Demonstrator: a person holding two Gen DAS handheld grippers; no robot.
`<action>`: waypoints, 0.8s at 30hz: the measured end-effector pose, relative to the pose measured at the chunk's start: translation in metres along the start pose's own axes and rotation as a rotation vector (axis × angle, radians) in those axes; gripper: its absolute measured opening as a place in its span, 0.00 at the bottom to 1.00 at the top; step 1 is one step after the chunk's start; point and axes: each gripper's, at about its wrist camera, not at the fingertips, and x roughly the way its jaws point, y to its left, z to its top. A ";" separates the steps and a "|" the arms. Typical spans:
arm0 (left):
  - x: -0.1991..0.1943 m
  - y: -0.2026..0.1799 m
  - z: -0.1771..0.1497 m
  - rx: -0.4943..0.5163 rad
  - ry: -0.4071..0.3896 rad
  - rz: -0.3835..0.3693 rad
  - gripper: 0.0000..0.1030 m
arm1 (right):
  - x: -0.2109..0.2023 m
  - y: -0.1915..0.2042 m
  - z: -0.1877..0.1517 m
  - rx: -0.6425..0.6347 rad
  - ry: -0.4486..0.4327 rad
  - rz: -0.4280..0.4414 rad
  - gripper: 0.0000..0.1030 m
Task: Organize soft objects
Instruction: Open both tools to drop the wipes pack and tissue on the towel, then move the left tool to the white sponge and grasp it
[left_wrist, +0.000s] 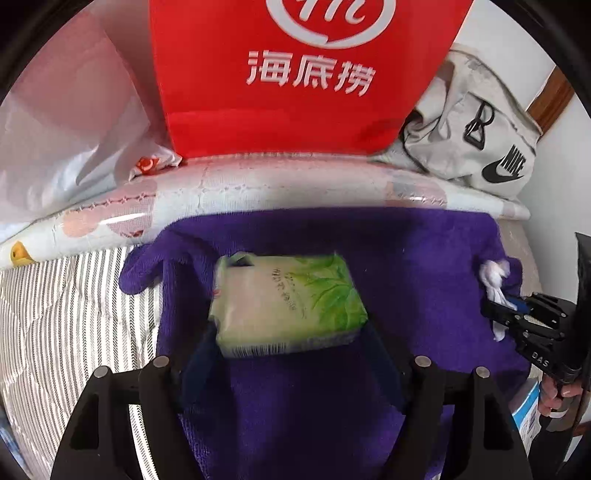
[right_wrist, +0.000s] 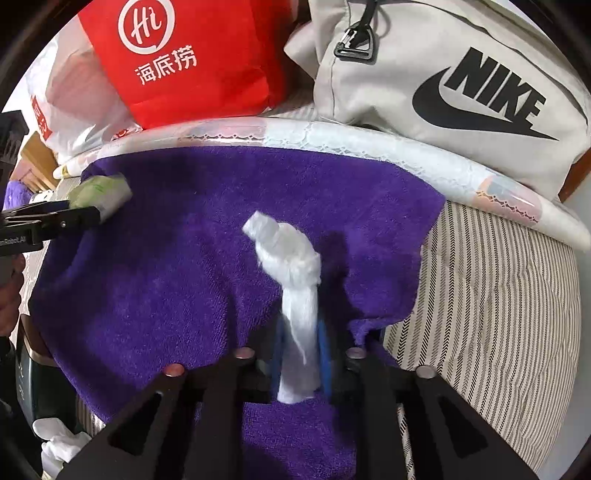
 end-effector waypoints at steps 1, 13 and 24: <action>0.001 0.000 0.000 -0.002 0.004 -0.002 0.76 | -0.001 0.002 0.000 -0.005 -0.001 0.008 0.32; -0.048 0.007 -0.020 -0.010 -0.085 -0.008 0.78 | -0.030 0.020 -0.008 -0.049 -0.047 -0.075 0.62; -0.130 -0.009 -0.077 -0.003 -0.236 -0.039 0.77 | -0.112 0.022 -0.051 0.047 -0.197 0.006 0.78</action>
